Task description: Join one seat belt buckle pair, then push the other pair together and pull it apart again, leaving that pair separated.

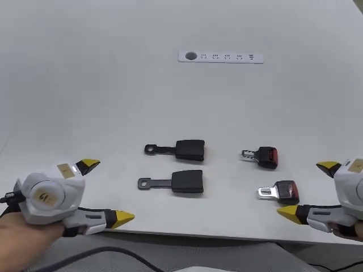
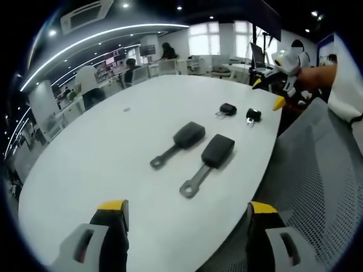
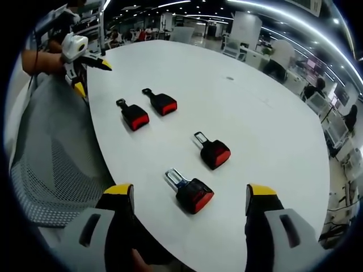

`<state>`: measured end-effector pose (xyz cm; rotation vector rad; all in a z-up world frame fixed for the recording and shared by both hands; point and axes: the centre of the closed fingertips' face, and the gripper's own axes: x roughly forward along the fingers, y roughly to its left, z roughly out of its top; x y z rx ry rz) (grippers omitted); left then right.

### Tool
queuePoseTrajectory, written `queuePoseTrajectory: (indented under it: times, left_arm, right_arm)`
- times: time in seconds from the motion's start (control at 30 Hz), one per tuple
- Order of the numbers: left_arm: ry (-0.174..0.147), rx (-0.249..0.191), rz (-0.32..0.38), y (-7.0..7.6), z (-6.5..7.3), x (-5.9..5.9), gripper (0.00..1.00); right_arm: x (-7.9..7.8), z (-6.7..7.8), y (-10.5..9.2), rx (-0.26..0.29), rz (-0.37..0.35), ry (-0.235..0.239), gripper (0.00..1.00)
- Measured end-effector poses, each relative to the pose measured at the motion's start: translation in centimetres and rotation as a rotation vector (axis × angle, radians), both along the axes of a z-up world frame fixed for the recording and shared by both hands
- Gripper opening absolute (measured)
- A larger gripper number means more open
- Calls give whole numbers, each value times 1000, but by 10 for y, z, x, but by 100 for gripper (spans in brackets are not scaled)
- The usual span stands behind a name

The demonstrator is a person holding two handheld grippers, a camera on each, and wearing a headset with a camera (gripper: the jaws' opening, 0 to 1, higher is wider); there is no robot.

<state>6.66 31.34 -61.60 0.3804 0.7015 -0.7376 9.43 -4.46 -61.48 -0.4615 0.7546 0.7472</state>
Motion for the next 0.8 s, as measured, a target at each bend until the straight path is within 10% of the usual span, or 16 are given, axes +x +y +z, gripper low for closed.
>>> queuePoseTrajectory:
  times: [0.47, 0.8]
  left_arm:
    - [66, 113, -94, 7, -1, 3, 69]
    - [79, 150, -226, -28, -10, 10, 59]
  right_arm:
    - [-10, 1, 4, -14, 89, 10, 66]
    - [-9, -4, 13, -49, 175, 0, 55]
